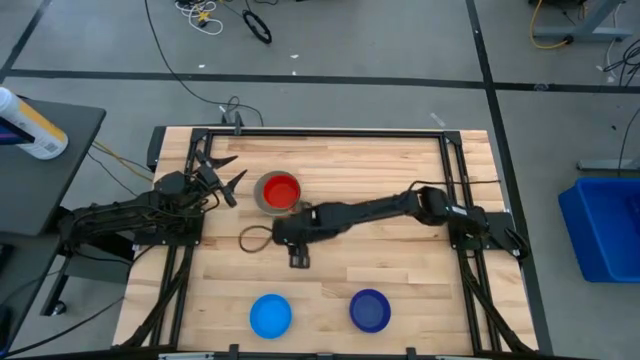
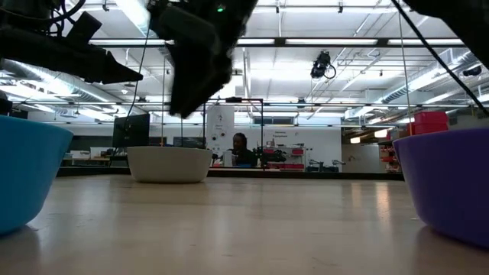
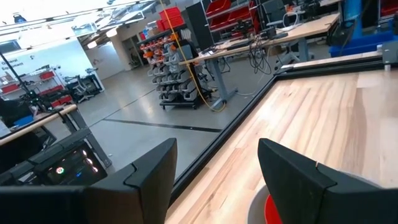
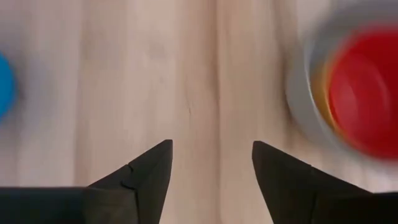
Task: Nest bowls inside each other
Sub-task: Stack the dark blue bowl on the red bowl
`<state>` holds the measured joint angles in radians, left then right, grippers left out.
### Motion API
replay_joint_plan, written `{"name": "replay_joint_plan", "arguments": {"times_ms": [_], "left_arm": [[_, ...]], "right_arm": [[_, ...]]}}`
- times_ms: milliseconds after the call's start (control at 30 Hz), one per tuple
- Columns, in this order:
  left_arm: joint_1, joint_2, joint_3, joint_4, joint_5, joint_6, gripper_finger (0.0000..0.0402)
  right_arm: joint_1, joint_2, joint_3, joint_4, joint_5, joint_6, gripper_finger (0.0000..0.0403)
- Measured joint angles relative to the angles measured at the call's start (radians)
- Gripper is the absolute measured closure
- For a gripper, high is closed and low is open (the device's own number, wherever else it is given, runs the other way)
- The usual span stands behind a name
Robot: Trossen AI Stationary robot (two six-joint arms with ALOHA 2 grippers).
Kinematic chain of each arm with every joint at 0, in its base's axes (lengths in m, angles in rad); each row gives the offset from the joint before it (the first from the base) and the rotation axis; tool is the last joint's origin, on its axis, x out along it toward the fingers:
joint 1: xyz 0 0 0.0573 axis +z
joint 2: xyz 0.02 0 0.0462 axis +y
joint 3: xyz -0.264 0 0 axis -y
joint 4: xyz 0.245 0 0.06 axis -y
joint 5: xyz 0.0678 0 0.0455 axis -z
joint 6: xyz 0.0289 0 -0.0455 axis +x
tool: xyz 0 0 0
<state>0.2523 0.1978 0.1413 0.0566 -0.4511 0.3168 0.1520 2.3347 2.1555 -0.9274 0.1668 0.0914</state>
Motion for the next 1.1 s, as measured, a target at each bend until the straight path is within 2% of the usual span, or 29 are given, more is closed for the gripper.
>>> {"name": "replay_joint_plan", "arguments": {"times_ms": [200, 533, 800, 900, 967, 1100], "left_arm": [[0.0, 0.0, 0.0, 0.0, 0.003, -0.006, 0.0169], [0.0, 0.0, 0.0, 0.0, 0.014, -0.013, 0.0169], [0.0, 0.0, 0.0, 0.005, 0.036, -0.026, 0.0169], [0.0, 0.0, 0.0, 0.007, 0.063, -0.034, 0.0169], [0.0, 0.0, 0.0, 0.006, 0.081, -0.047, 0.0169], [0.0, 0.0, 0.0, 0.005, 0.127, -0.072, 0.0169]], "right_arm": [[0.086, -0.02, 0.0, -0.229, 0.144, 0.201, 0.0161], [0.243, -0.05, 0.0, -0.436, 0.174, 0.53, 0.0169], [0.378, -0.071, -0.016, -0.579, 0.247, 0.756, 0.0174], [0.415, -0.072, -0.058, -0.56, 0.273, 0.791, 0.018], [0.435, -0.072, -0.086, -0.482, 0.318, 0.762, 0.0186], [0.459, -0.072, -0.14, -0.046, 0.435, 0.506, 0.02]]}}
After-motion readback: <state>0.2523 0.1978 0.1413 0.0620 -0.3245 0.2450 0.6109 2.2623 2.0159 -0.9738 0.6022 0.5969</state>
